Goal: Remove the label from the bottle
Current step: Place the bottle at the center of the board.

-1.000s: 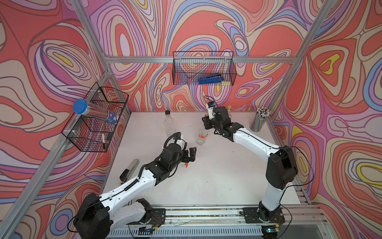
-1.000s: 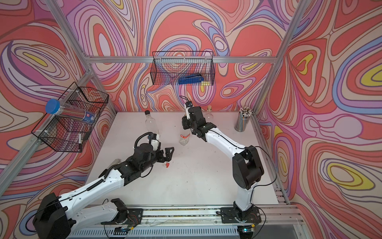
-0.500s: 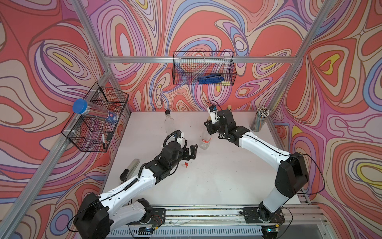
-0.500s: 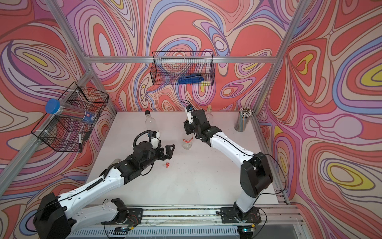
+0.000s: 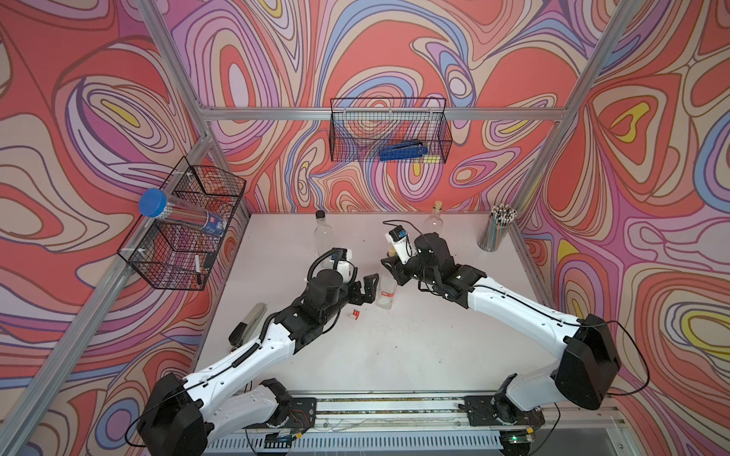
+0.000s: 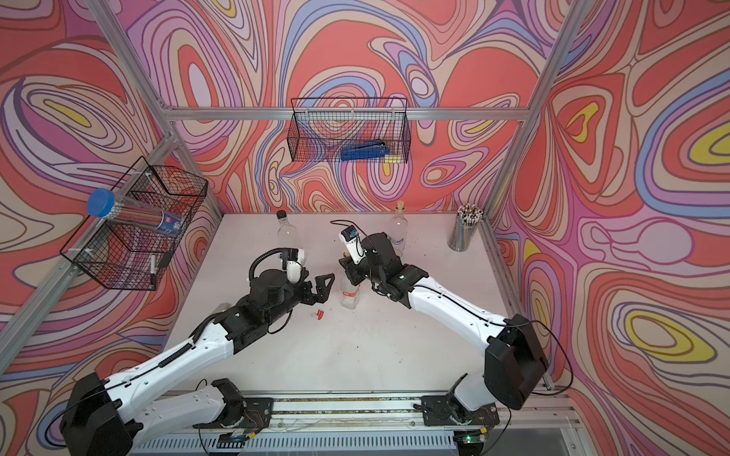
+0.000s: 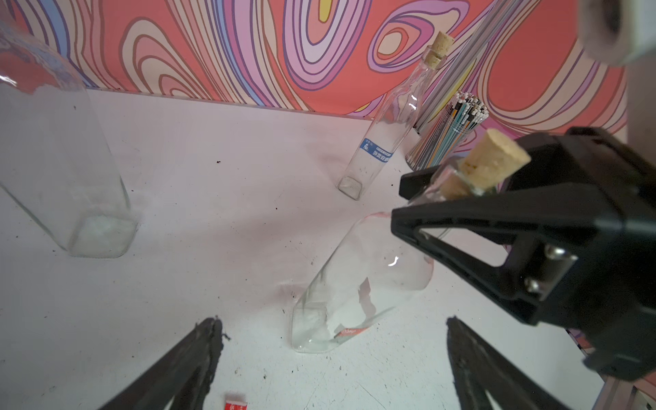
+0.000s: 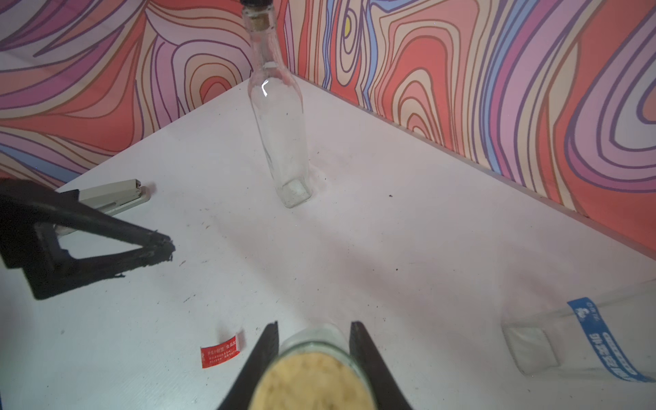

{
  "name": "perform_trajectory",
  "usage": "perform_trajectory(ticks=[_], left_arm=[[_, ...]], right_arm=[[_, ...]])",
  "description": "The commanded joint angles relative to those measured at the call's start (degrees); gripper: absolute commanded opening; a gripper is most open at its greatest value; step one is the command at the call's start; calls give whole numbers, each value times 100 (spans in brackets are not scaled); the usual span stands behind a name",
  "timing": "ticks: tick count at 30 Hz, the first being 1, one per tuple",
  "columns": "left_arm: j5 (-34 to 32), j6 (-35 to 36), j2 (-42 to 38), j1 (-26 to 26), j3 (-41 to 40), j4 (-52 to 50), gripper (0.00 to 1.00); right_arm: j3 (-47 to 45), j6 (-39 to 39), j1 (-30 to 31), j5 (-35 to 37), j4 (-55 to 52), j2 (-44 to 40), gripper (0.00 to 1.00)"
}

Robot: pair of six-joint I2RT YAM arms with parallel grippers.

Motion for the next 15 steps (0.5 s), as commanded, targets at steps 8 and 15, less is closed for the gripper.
perform_trajectory(ticks=[8, 15], left_arm=[[142, 147, -155, 20, 120, 203, 100], [152, 283, -161, 18, 150, 180, 100]], right_arm=[[-128, -162, 48, -264, 408, -134, 0], [-107, -108, 57, -346, 301, -83, 28]])
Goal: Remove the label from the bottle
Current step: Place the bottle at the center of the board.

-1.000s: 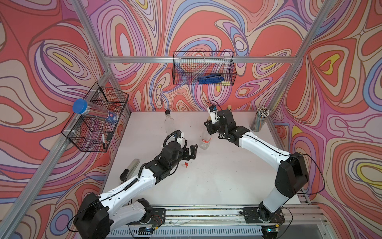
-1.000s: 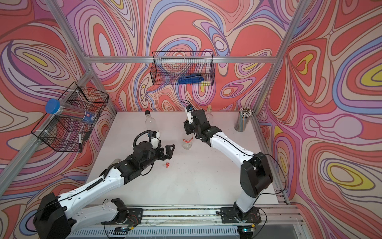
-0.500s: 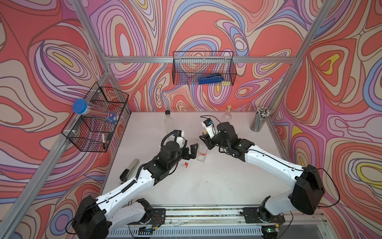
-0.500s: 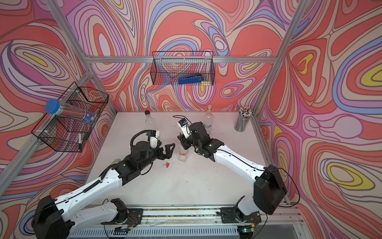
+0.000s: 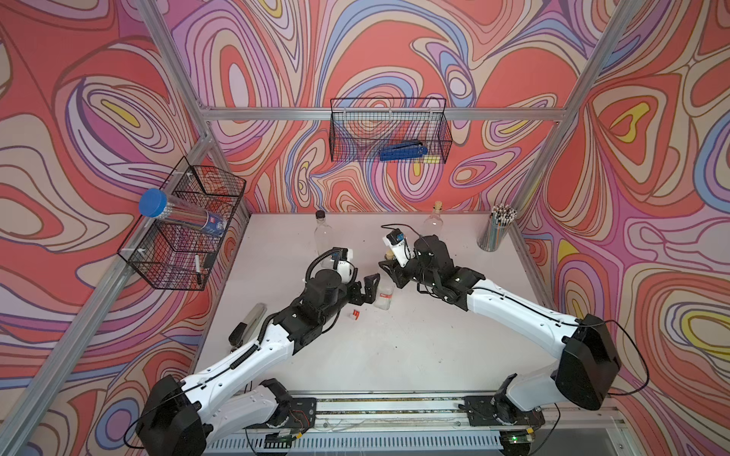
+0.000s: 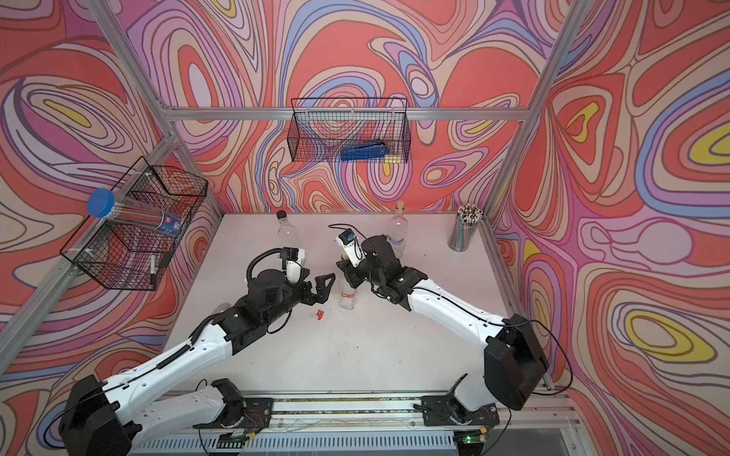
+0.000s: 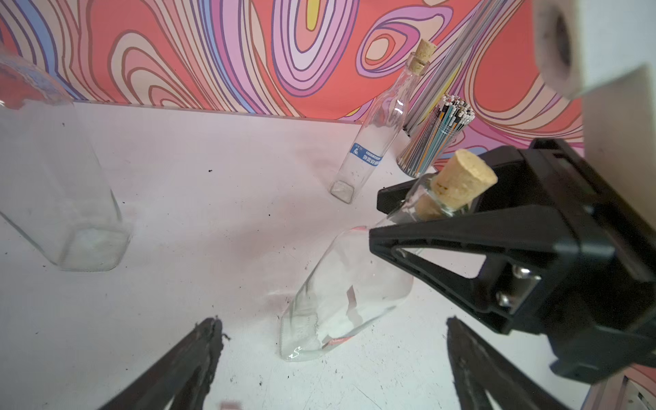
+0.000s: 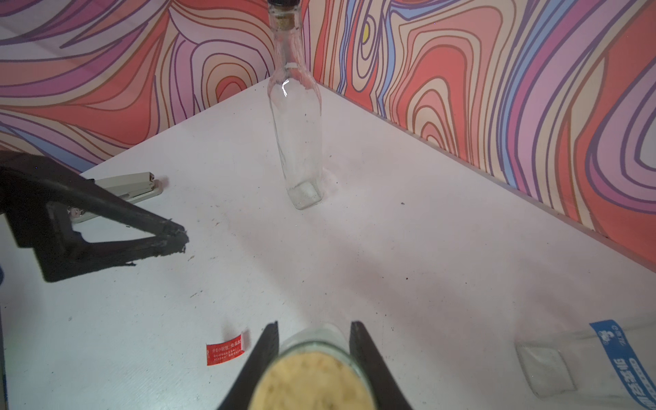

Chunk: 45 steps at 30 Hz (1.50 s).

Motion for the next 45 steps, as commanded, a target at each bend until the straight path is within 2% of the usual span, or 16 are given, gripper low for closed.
perform_trajectory(ticks=[1, 5, 19, 25, 37, 45], left_arm=[[39, 150, -104, 20, 157, 111, 100], [26, 189, -111, 19, 159, 97, 100], [39, 251, -121, 20, 150, 89, 100], [57, 361, -147, 17, 177, 64, 100], [274, 643, -284, 20, 177, 23, 100], [412, 956, -566, 20, 107, -45, 100]], right_arm=[[-22, 30, 33, -139, 101, -84, 33], [-31, 61, 33, -129, 95, -77, 40], [55, 133, 42, -122, 30, -71, 47], [110, 235, 42, -96, -53, -119, 67], [305, 495, 42, -21, -116, -285, 77], [679, 783, 42, 27, -217, -511, 93]])
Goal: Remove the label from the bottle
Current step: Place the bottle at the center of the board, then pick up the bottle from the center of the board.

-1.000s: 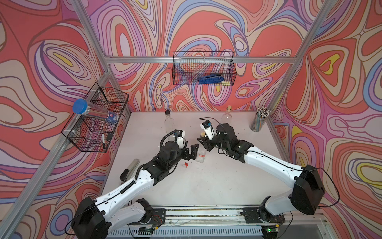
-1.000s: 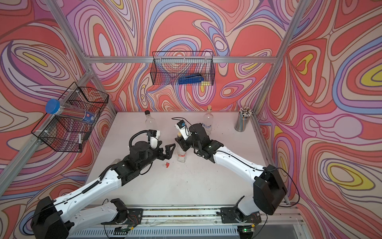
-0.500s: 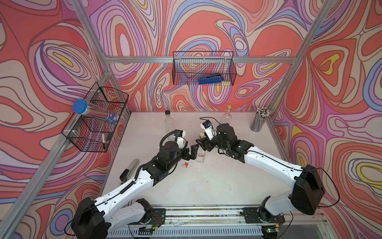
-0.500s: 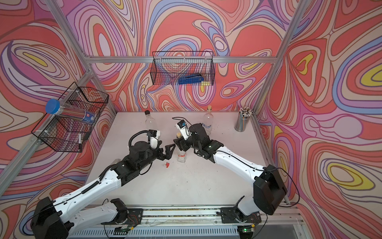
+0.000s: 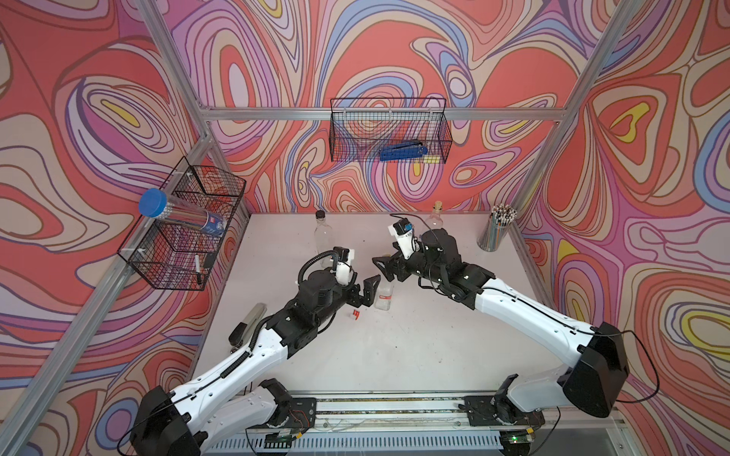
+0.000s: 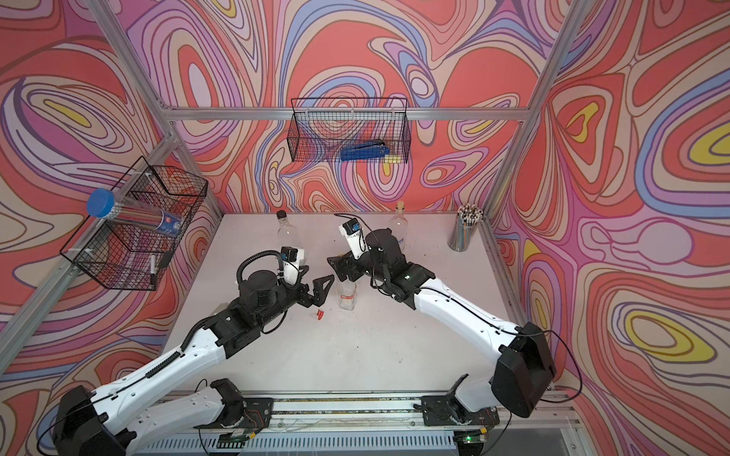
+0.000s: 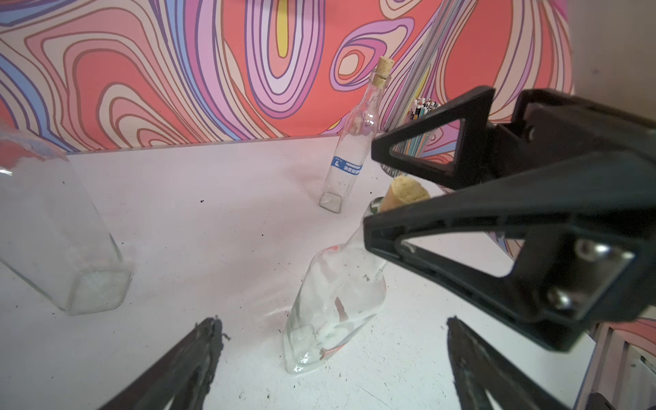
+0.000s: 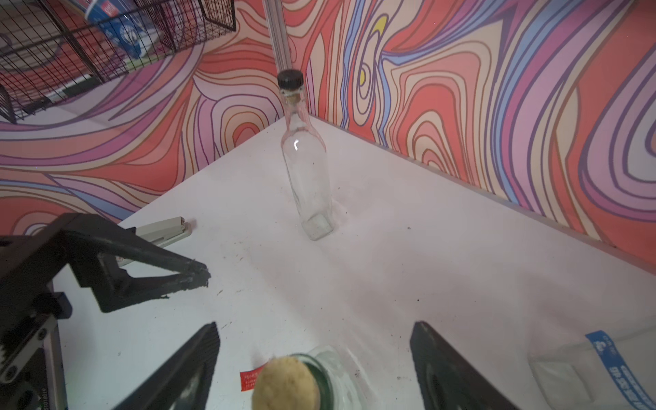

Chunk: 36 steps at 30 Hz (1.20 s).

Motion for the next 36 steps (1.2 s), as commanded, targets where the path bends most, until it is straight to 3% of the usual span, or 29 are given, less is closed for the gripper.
perform_trajectory(ticks=[1, 13, 26, 36], left_arm=[[145, 273, -147, 20, 99, -39, 100], [855, 858, 702, 20, 652, 151, 100], [827, 1508, 1944, 54, 1413, 562, 100], [1144, 1481, 2426, 265, 1602, 801, 98]], right_arm=[[256, 186, 31, 124, -110, -186, 97], [-57, 646, 32, 638, -269, -907, 98], [-823, 886, 31, 851, -335, -1733, 98], [-957, 932, 31, 975, -340, -1817, 98]])
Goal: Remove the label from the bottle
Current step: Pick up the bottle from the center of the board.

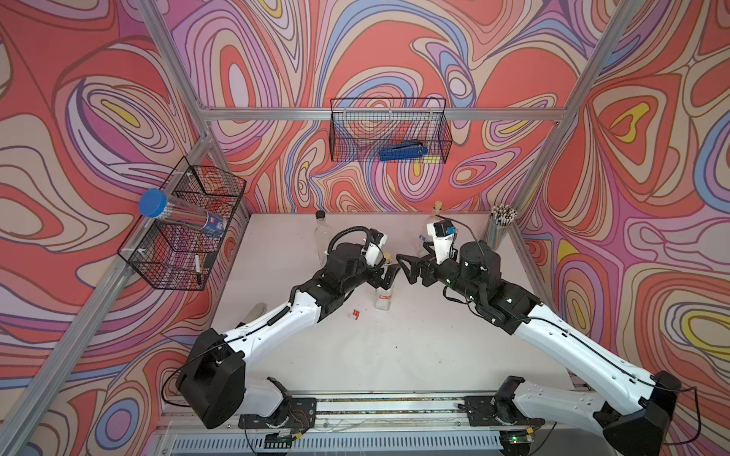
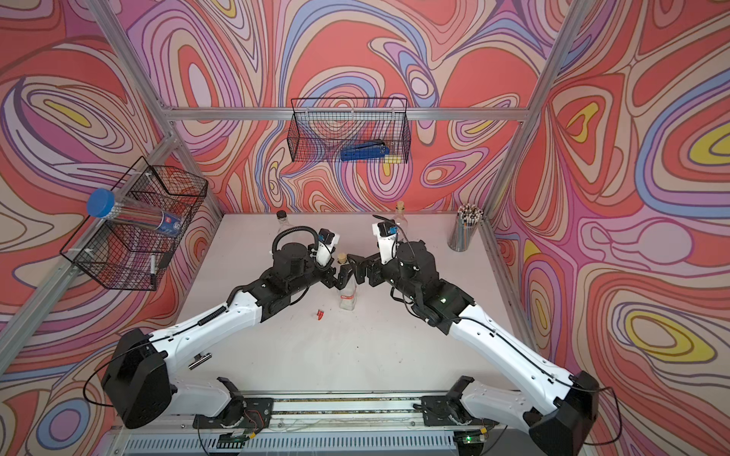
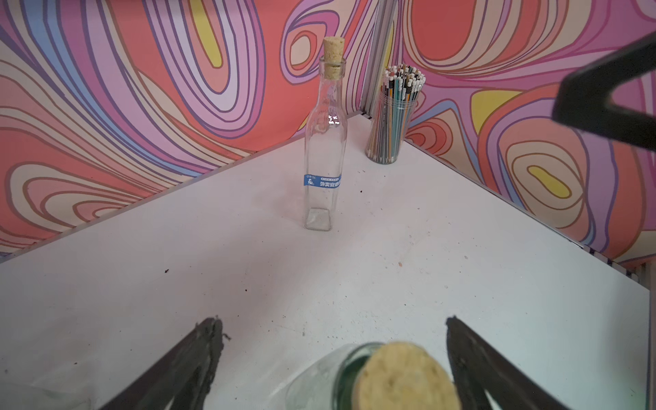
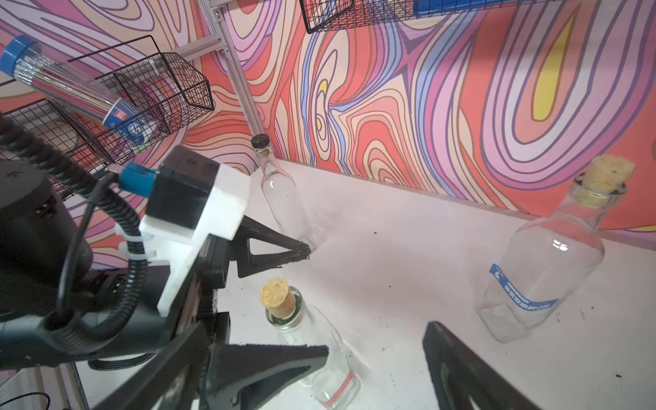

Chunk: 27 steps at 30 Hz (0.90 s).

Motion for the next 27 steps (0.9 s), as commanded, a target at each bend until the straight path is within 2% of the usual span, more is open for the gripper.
perform_trajectory(ticks=[1, 8, 14, 19, 23, 27], left_arm=[[236, 55, 161, 77, 179, 292, 97], [445, -58, 493, 144, 338, 500, 86], [455, -78, 594, 159, 400, 554, 73], [437, -134, 581, 160, 356, 556, 54], [464, -175, 591, 161, 338, 521, 43], [460, -225, 591, 161, 321, 487, 24]], right_arm=[[-102, 100, 31, 107, -14, -120, 98], [-156, 101, 31, 73, -14, -165, 98], [-224, 140, 30, 56, -27, -191, 98], [-266, 146, 31, 52, 20, -186, 98], [-274, 154, 31, 36, 30, -156, 98], [-296, 155, 31, 51, 31, -156, 98]])
